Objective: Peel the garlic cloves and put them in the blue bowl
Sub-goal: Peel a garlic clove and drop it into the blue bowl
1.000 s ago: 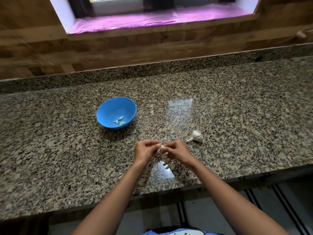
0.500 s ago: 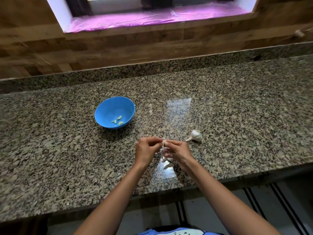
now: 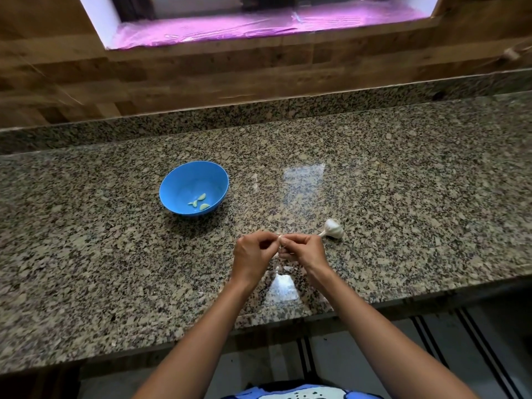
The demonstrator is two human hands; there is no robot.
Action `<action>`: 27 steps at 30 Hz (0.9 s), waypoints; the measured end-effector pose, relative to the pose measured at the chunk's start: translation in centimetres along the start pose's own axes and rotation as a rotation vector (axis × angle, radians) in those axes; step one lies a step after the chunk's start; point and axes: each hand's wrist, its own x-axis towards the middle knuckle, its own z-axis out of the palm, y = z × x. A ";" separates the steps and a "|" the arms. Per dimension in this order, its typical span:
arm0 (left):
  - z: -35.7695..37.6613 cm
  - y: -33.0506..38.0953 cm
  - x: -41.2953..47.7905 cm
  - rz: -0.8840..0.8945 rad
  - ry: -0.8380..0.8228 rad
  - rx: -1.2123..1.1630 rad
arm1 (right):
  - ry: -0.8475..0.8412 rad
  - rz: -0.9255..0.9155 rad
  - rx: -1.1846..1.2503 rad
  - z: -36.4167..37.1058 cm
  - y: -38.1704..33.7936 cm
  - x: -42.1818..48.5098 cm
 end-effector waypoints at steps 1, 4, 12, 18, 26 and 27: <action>-0.1 -0.1 0.1 -0.050 -0.023 -0.070 | -0.011 -0.007 -0.014 -0.1 0.0 0.1; -0.4 -0.9 0.8 -0.182 -0.114 -0.253 | -0.053 -0.014 -0.041 -0.5 0.1 0.1; -0.2 -1.4 0.8 -0.182 -0.125 -0.205 | -0.056 -0.107 -0.243 -0.2 0.7 0.0; 0.3 -1.0 0.9 -0.105 -0.101 -0.029 | -0.004 -0.220 -0.494 0.0 1.3 0.2; 1.1 -0.6 0.5 -0.290 -0.086 -0.406 | 0.128 -0.201 -0.387 0.4 1.4 0.0; 1.2 -0.6 0.4 -0.292 -0.076 -0.409 | 0.099 -0.198 -0.392 0.3 1.3 0.0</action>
